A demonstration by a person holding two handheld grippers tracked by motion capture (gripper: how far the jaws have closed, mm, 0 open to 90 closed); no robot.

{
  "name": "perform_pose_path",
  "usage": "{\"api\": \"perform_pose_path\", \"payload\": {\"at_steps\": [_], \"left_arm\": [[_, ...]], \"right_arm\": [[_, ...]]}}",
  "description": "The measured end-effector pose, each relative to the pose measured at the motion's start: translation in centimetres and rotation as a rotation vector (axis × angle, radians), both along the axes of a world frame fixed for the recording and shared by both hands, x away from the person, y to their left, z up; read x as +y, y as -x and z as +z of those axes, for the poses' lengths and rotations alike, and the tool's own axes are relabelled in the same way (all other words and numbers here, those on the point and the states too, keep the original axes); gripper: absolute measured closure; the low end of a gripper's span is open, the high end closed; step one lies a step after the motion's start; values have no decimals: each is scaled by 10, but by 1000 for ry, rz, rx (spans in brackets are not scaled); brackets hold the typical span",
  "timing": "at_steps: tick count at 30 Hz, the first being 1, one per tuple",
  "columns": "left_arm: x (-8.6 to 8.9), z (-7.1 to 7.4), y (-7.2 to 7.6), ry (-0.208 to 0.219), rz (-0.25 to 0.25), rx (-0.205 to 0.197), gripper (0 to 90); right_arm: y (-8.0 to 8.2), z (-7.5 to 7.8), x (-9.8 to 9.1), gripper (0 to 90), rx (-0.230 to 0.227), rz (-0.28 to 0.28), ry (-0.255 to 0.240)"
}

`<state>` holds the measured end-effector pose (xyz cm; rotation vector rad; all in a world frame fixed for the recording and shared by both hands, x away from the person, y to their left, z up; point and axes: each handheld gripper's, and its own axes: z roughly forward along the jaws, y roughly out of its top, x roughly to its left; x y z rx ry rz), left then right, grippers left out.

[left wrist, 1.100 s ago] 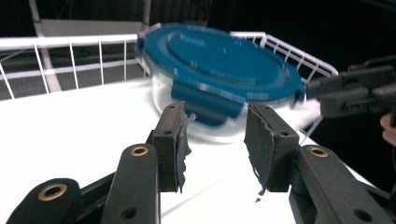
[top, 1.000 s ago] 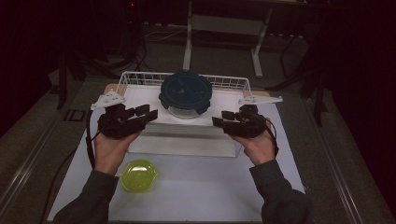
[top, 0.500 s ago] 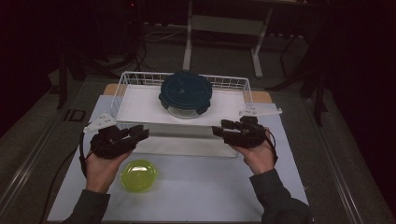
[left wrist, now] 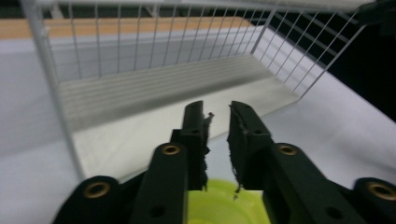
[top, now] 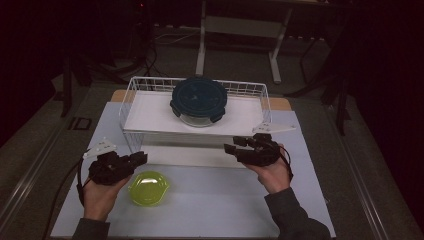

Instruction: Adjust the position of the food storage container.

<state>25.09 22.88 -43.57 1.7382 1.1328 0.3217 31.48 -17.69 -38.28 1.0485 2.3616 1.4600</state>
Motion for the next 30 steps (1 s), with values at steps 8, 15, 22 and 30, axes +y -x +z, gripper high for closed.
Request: {"api": "perform_pose_path", "payload": {"at_steps": [8,15,22,30], "left_arm": [[12,-21,10,-9,42,50,900],[22,-35,16,-11,79,81,900],[28,-42,21,-24,100,100,900],[39,-56,34,-27,132,142,900]], "right_arm": [[4,-4,0,503,0,11,-4],[4,-10,0,502,14,11,-6],[4,-12,-1,502,20,10,-6],[3,-13,-2,501,20,11,-7]]}}
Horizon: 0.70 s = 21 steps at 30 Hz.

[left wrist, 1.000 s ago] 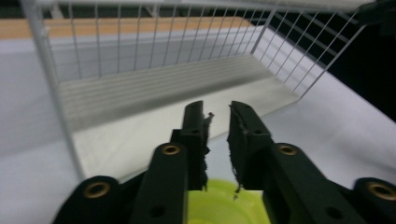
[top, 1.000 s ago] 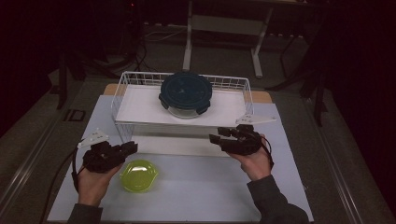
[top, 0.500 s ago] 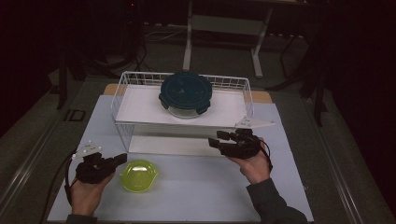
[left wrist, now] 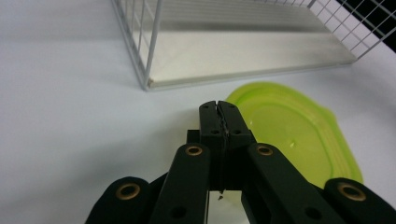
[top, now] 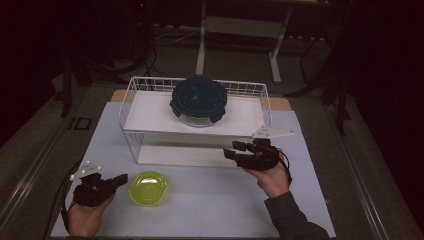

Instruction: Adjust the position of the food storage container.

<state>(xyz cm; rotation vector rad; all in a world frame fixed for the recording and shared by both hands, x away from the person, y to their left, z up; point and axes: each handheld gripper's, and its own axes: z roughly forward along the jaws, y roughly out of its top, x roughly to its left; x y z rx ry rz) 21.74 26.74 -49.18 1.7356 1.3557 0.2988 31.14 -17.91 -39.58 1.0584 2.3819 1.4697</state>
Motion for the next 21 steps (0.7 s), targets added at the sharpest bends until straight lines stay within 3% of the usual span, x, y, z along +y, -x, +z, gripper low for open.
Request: {"api": "perform_pose_path", "payload": {"at_steps": [12,21], "left_arm": [[0,-12,14,2,-6,36,900],[-10,-18,3,1,-29,50,900]], "right_arm": [[0,-1,1,499,2,5,1],[-1,-3,0,497,5,7,0]]}}
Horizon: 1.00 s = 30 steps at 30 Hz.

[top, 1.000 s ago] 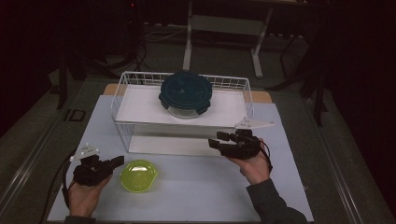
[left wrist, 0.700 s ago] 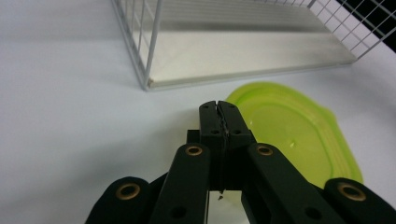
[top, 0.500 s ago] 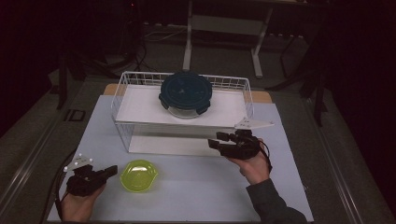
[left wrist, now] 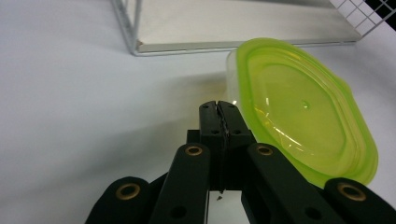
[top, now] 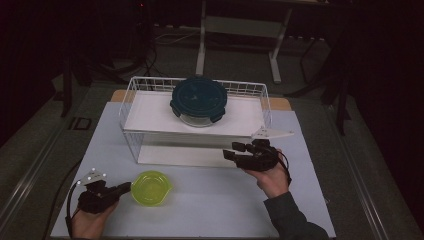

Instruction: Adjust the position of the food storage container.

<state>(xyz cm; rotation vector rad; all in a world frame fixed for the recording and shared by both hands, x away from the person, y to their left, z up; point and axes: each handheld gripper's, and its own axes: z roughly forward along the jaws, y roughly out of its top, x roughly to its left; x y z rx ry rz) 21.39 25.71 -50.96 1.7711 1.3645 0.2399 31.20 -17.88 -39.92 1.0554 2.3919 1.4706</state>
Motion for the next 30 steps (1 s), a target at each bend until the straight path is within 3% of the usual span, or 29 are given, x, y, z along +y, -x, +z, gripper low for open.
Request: {"api": "perform_pose_path", "payload": {"at_steps": [3,9,25,30], "left_arm": [[-9,-1,-6,-13,-26,6,900],[-19,-6,-14,-13,-31,21,900],[-17,-25,-1,-4,-40,65,900],[-32,-25,-5,-20,-78,72,900]], "right_arm": [[0,0,-1,498,2,-3,-3],[1,-1,-4,496,3,-7,-1],[1,-5,-4,496,8,-7,0],[2,-6,-1,496,9,0,1]]}}
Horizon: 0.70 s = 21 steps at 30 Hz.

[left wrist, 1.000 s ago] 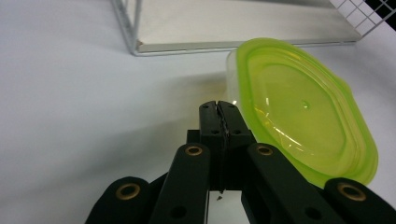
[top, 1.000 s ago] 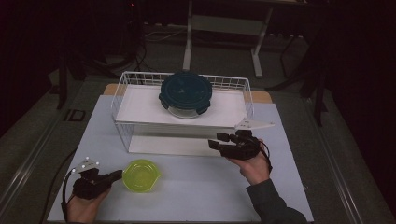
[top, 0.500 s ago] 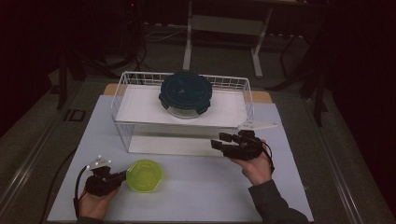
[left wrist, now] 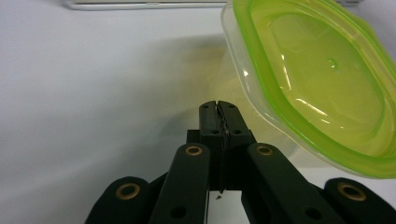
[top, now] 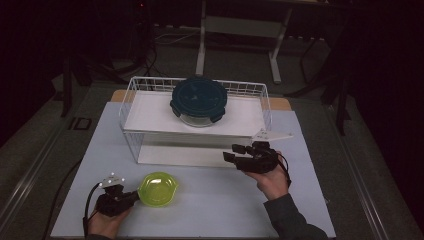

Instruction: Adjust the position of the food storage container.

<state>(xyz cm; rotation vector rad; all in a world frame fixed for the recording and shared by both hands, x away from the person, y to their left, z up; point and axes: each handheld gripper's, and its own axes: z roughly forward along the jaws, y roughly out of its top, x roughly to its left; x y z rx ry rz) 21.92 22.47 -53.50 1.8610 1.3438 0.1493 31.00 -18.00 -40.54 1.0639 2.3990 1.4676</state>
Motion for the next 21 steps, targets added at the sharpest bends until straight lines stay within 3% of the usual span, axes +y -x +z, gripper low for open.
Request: {"api": "perform_pose_path", "payload": {"at_steps": [11,21], "left_arm": [[-51,2,-13,-3,-103,-6,900],[-79,-5,-8,2,-165,9,900]], "right_arm": [[3,-1,-6,496,3,-3,-1],[5,-5,-17,494,7,-18,-8]]}}
